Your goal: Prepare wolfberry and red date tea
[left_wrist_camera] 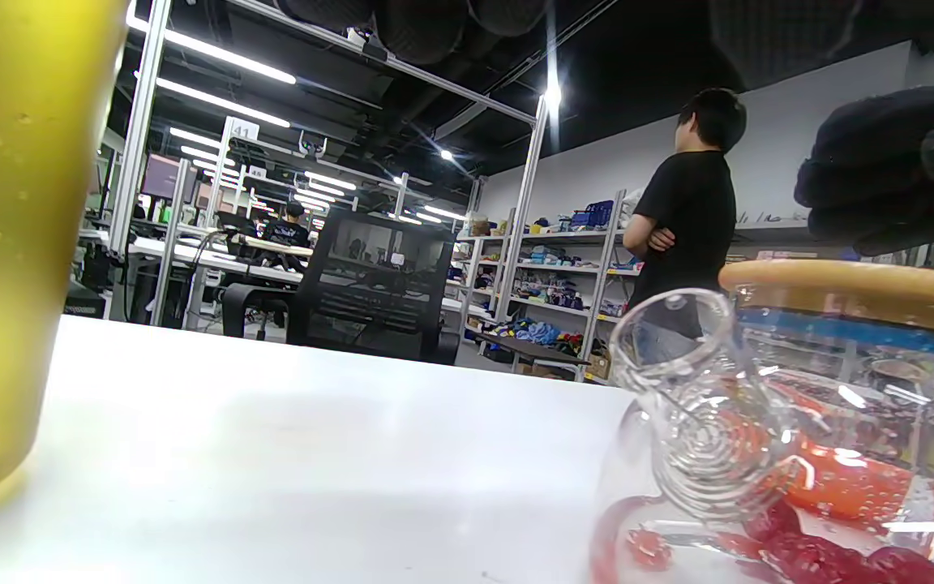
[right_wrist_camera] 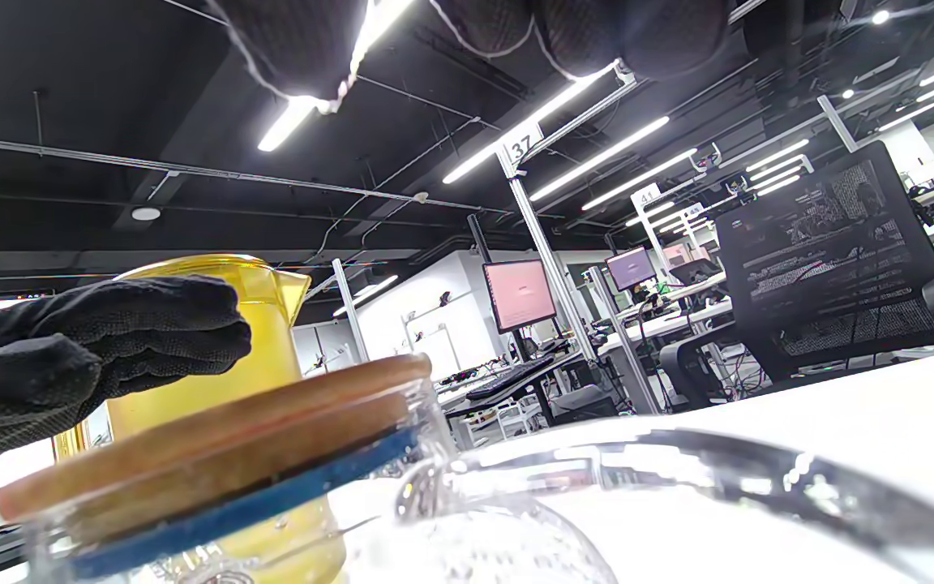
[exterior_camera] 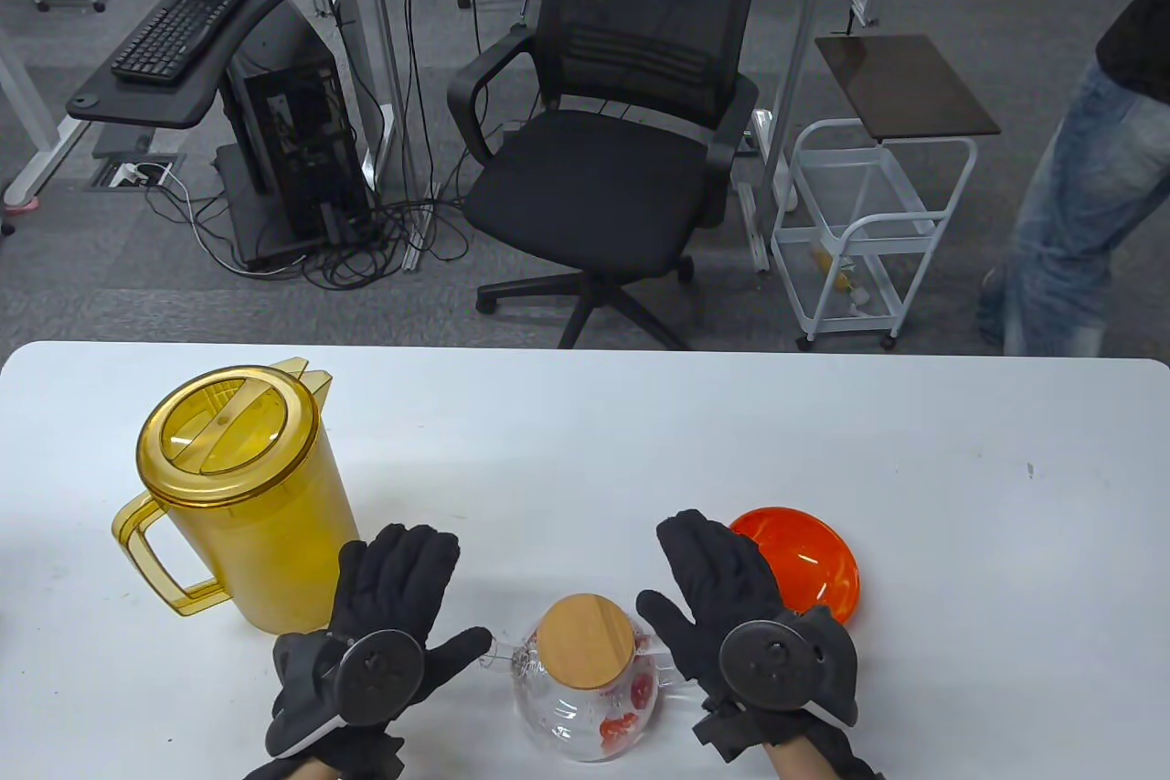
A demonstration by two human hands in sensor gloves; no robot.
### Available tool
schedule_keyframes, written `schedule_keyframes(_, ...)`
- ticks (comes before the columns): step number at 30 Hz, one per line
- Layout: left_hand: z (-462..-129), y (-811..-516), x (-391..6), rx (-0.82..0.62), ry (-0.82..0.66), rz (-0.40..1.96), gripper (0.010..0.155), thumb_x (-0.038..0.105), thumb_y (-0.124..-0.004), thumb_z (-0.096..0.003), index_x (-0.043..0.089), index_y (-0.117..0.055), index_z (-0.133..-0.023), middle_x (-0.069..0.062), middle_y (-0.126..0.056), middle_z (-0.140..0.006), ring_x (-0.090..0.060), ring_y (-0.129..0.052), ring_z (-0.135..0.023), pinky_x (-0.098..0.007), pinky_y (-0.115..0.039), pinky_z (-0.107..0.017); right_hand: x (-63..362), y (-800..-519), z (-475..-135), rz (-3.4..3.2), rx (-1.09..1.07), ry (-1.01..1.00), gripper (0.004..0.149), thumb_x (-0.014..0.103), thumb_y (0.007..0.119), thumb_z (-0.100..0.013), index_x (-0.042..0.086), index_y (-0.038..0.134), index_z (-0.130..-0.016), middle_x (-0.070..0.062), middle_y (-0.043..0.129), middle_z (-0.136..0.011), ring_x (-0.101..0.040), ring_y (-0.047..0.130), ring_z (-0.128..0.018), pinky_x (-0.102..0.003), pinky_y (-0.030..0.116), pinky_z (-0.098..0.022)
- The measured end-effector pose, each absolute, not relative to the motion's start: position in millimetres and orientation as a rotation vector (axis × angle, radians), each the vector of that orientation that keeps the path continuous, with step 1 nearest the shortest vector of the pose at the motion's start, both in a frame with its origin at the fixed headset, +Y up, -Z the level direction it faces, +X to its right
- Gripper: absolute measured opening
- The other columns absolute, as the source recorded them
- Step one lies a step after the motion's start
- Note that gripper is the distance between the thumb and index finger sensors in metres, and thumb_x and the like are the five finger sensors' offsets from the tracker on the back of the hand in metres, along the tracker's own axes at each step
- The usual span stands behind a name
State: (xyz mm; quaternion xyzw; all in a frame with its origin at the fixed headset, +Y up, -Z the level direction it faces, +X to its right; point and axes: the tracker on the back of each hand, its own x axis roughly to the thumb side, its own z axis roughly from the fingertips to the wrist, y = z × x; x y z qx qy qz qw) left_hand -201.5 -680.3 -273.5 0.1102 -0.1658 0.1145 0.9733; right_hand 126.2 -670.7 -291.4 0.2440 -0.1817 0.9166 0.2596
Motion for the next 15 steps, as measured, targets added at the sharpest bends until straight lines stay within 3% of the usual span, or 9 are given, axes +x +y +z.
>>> schedule_keyframes(15, -273.5, -681.3, -199.0, 0.221, -0.350, 0.231, 0.090, 0.067, -0.068, -0.0488, 0.019, -0.040, -0.119, -0.012, -0.050, -0.124, -0.045, -0.047, -0.116, -0.061, -0.031, -0.085, 123.7, -671.3, -290.7, 2.489, 0.678, -0.480, 0.069, 0.041, 0.074, -0.055, 0.002, 0.054, -0.108, -0.031, 0.058, -0.106, -0.054, 0.066, -0.093, -0.071, 0.049, -0.067)
